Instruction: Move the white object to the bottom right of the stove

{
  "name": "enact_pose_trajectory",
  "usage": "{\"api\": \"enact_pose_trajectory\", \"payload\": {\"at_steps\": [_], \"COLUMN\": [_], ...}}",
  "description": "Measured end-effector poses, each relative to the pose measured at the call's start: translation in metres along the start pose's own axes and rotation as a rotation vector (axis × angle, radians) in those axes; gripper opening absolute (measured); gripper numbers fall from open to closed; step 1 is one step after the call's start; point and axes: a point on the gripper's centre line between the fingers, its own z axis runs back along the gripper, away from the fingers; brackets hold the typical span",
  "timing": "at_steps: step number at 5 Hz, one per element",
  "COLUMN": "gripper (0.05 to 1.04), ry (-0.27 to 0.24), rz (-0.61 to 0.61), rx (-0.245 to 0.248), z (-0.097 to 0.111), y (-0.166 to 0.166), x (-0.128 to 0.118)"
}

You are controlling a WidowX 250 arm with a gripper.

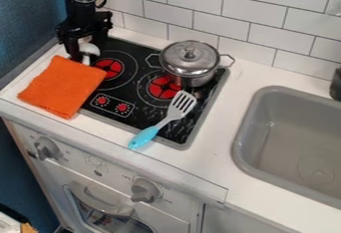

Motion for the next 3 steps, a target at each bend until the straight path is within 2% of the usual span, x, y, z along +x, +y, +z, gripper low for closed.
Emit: {"api": "enact_pose_trajectory", "payload": {"at_steps": [1, 2, 3], "gripper": [0.801, 0.801, 0.801], "ry": [0.009, 0.003, -0.031], "rz": [-0.037, -0.126, -0.186], "rx": [-0.032, -0.09, -0.094], "z": [0.003, 0.036, 0.067], "y": [-0.007, -0.017, -0.015], "x": [-0.005, -0.013, -0.021]}}
